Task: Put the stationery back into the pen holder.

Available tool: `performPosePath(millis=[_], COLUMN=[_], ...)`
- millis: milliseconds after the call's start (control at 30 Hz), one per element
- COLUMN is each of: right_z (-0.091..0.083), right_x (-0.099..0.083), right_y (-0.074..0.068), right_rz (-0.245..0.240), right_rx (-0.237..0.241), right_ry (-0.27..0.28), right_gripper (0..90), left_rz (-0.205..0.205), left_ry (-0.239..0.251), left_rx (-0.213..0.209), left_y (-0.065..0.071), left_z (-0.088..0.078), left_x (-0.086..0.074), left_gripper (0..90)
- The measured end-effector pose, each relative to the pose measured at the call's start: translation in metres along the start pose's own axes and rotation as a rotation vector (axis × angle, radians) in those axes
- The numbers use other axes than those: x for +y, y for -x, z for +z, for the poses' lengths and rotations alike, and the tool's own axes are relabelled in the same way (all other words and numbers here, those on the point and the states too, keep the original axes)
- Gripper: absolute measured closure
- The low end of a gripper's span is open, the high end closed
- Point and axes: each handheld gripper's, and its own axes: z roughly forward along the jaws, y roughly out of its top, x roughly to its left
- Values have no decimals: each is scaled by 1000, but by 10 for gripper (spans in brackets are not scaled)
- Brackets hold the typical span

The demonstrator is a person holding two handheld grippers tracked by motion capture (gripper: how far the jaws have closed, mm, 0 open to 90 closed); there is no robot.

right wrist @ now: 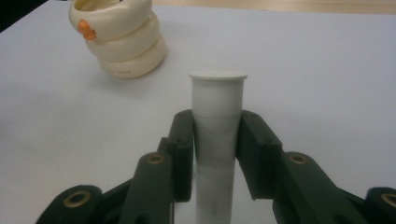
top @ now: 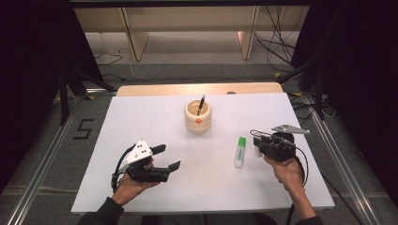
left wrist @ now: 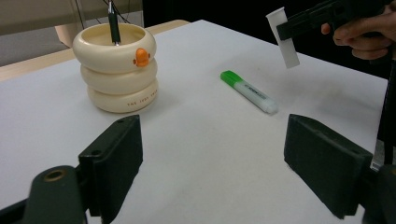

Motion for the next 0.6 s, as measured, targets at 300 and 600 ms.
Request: performPosePath(millis=[300, 600], right_z=[8, 24], right_x=[23, 48], right_y=[-9, -30], right_rz=[6, -4], right_rx=[70, 130], right_ry=[43, 54], right_gripper=[684, 683], left_rz=[-30, -43], left_ry=[29, 35], left_rx=[15, 35], left_y=[-4, -8], left_z=[-6, -12], left_x=[0, -2], left_gripper=[189, 189])
